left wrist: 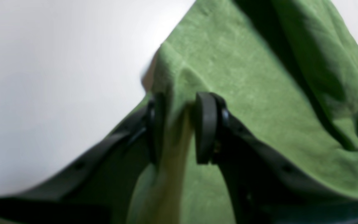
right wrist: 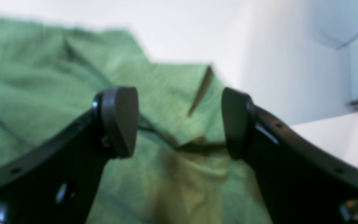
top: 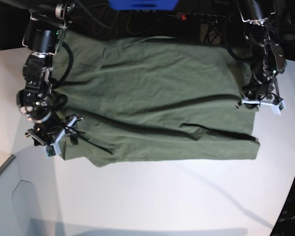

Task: Layout the t-shirt on the table in an organized manner, then fold the t-shirt properly
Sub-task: 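Pull the shirt hem with the right gripper away from the left gripper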

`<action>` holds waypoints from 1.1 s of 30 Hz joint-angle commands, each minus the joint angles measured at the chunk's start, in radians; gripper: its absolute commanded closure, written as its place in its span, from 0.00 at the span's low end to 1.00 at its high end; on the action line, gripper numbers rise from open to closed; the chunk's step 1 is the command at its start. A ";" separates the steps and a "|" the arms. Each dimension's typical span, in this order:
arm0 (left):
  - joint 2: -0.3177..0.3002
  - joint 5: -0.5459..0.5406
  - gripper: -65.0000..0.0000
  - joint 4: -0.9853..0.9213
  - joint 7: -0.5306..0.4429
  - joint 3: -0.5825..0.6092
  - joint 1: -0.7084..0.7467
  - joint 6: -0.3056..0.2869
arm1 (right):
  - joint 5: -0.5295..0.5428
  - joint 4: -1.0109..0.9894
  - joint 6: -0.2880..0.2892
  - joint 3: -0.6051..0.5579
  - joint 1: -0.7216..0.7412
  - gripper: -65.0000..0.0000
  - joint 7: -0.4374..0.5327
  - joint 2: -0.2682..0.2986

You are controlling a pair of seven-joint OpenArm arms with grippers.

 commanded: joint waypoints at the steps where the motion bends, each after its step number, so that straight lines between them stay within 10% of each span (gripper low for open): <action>1: -0.008 -0.004 0.75 0.017 -0.016 -0.001 -0.009 -0.006 | 0.016 0.001 0.010 -0.016 0.035 0.36 0.006 0.024; 20: -0.008 -0.004 0.75 0.017 -0.022 -0.001 -0.010 -0.005 | 0.016 -0.153 0.005 -0.062 0.080 0.38 0.015 0.038; 33: -0.008 -0.004 0.75 0.015 -0.024 -0.001 -0.030 -0.005 | 0.016 -0.218 0.004 -0.062 0.127 0.89 0.007 0.039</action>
